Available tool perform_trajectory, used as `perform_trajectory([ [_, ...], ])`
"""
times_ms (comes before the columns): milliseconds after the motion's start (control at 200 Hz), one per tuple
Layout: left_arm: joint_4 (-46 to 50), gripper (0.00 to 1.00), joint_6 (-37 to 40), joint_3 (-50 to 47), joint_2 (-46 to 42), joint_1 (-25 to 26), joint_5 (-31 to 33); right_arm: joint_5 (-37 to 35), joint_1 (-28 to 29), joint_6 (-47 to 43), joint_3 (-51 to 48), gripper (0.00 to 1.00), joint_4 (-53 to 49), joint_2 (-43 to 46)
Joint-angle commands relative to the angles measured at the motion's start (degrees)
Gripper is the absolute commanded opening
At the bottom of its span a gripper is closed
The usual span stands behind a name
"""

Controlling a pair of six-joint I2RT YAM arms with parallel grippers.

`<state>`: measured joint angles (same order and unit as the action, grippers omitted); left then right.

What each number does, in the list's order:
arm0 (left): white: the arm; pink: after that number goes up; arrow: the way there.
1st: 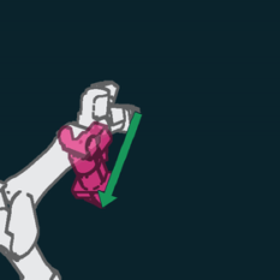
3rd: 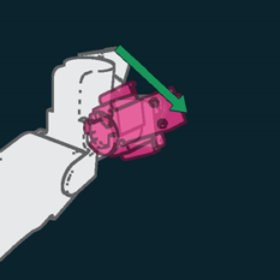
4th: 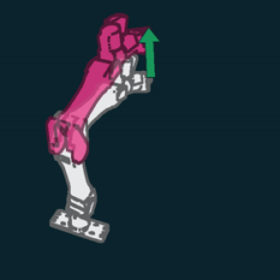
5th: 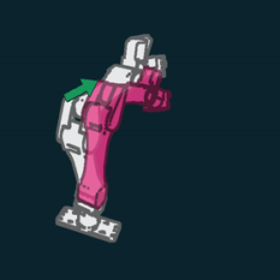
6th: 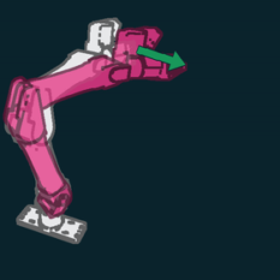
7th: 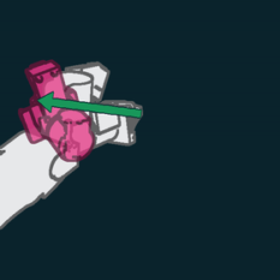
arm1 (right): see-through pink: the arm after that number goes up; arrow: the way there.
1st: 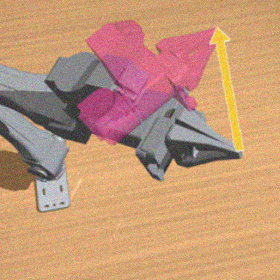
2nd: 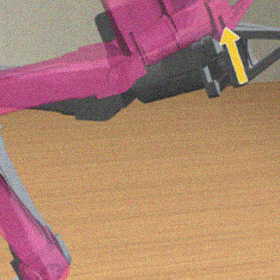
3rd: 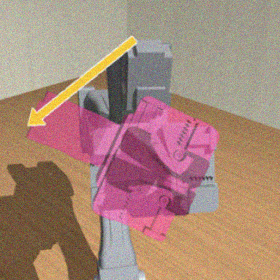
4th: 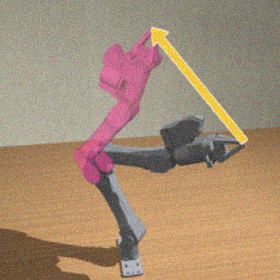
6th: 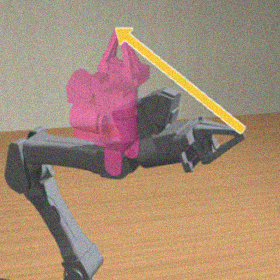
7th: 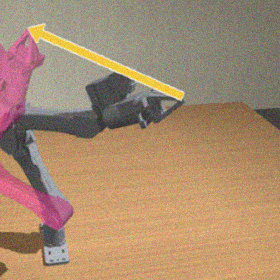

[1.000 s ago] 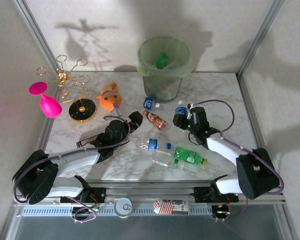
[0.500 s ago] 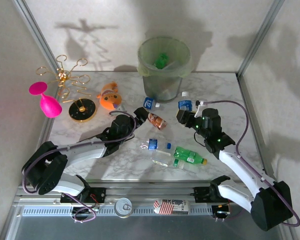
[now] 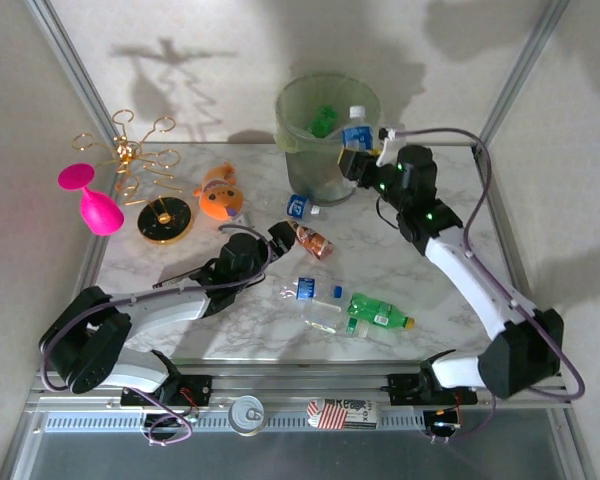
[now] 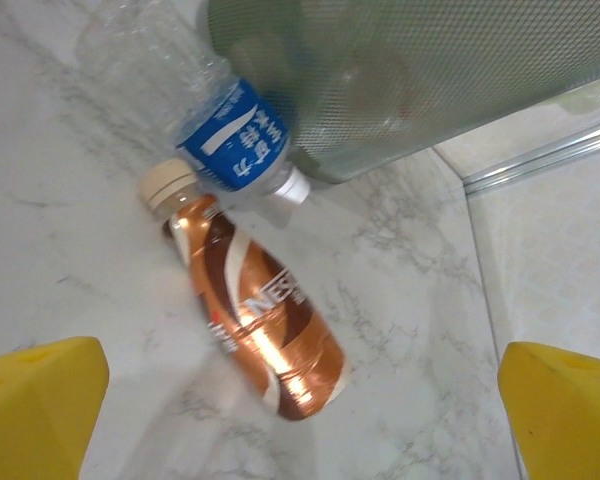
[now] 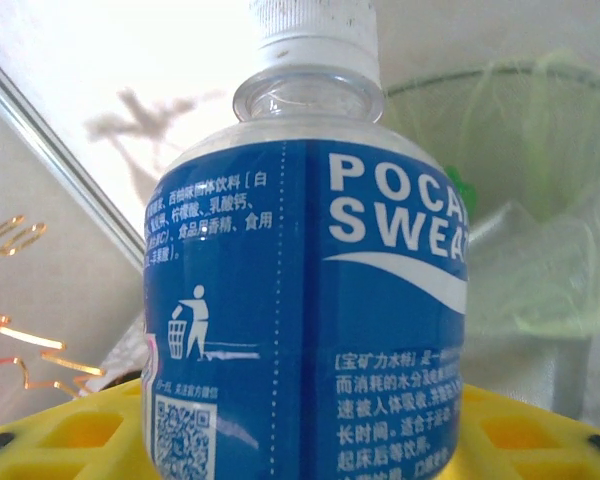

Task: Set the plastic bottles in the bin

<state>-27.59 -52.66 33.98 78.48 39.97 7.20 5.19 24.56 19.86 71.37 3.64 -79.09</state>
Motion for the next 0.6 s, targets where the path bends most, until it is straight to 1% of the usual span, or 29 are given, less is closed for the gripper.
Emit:
perform_trajectory([
  [0, 2.3, 1.00, 1.7, -2.6, -4.6, -0.6, 2.1, 1.4, -0.6, -1.6, 7.9, 0.52, 1.1, -6.0],
  [190, 7.3, 1.00, 3.6, -5.8, -11.5, -1.9, 4.7, 1.6, -1.5, -1.1, 23.0, 0.52, -0.3, -18.5],
  [320, 7.5, 1.00, 3.1, -8.8, -15.3, -3.4, 5.5, 2.4, -2.0, -0.7, 33.9, 0.52, -3.2, -26.2],
  [491, 6.1, 1.00, 1.8, -10.9, -16.7, -5.1, 4.1, 1.1, -2.1, -1.6, 49.2, 0.52, -11.2, -36.5],
  [596, 6.0, 1.00, 1.7, -10.9, -16.5, -5.3, 3.2, 0.4, -2.3, -1.9, 54.1, 0.53, -14.2, -40.7],
])
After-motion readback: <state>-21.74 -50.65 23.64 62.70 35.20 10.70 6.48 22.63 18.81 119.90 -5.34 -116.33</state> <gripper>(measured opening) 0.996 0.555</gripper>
